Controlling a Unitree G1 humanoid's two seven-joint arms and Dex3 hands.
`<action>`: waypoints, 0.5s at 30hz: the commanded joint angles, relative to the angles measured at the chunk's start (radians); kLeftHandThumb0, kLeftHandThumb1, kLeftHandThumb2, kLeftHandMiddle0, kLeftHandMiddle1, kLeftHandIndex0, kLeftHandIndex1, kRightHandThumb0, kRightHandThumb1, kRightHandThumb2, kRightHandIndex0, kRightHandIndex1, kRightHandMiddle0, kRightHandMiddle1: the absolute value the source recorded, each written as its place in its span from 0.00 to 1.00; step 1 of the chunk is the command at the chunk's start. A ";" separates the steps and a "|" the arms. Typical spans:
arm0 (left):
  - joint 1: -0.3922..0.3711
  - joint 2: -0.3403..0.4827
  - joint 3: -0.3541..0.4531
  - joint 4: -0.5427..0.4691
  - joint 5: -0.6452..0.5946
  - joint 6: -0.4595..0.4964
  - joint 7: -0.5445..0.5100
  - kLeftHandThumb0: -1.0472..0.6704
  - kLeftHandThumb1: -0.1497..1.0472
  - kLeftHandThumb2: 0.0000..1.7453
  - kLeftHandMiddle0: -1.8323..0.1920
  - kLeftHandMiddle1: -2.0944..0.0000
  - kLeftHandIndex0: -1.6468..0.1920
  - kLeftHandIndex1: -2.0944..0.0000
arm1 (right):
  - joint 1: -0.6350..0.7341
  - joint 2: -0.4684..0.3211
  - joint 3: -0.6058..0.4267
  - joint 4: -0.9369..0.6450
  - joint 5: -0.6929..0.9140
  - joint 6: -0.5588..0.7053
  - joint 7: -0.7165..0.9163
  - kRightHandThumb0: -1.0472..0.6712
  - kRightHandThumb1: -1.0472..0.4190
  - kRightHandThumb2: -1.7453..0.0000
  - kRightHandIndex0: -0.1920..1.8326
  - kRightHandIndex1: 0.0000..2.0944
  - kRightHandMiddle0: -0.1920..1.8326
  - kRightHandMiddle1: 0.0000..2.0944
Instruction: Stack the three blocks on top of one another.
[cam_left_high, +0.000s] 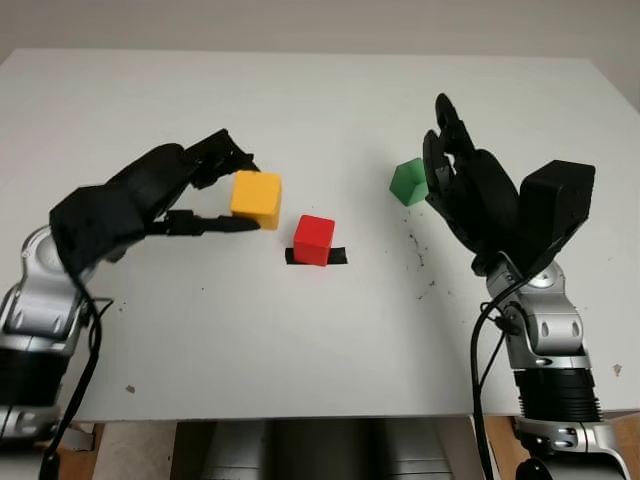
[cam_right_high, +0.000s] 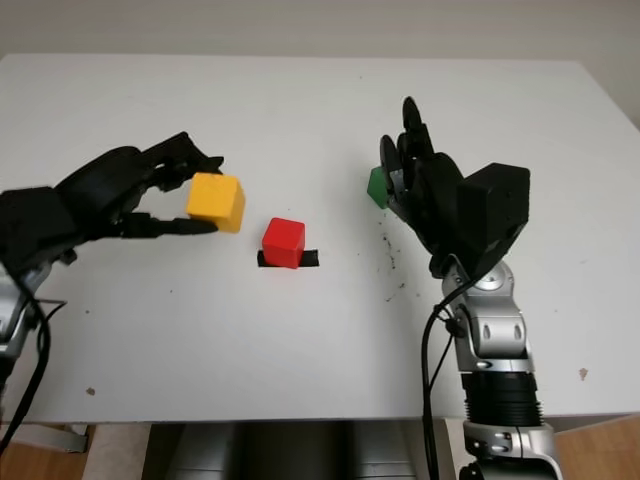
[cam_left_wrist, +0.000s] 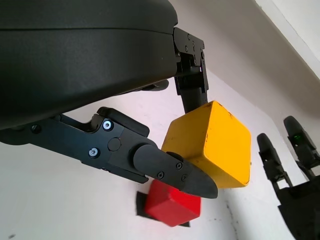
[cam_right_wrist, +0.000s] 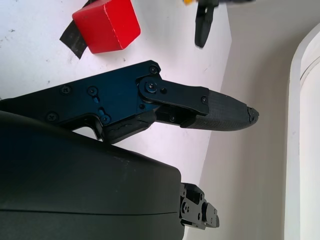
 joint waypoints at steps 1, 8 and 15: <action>-0.045 -0.015 -0.017 0.035 0.007 -0.009 -0.011 0.33 0.97 0.03 0.80 0.98 0.74 0.20 | 0.009 -0.003 -0.003 -0.024 0.004 0.003 -0.001 0.17 0.00 0.64 0.00 0.00 0.00 0.00; -0.166 -0.062 -0.089 0.156 0.032 0.041 -0.089 0.33 0.95 0.03 0.82 0.98 0.72 0.19 | 0.013 0.000 -0.002 -0.029 0.004 0.000 -0.002 0.17 0.00 0.64 0.00 0.00 0.00 0.00; -0.228 -0.110 -0.120 0.288 0.053 -0.003 -0.118 0.32 0.94 0.03 0.82 0.98 0.69 0.20 | 0.014 -0.007 -0.001 -0.035 -0.001 -0.002 0.001 0.17 0.00 0.63 0.00 0.00 0.00 0.00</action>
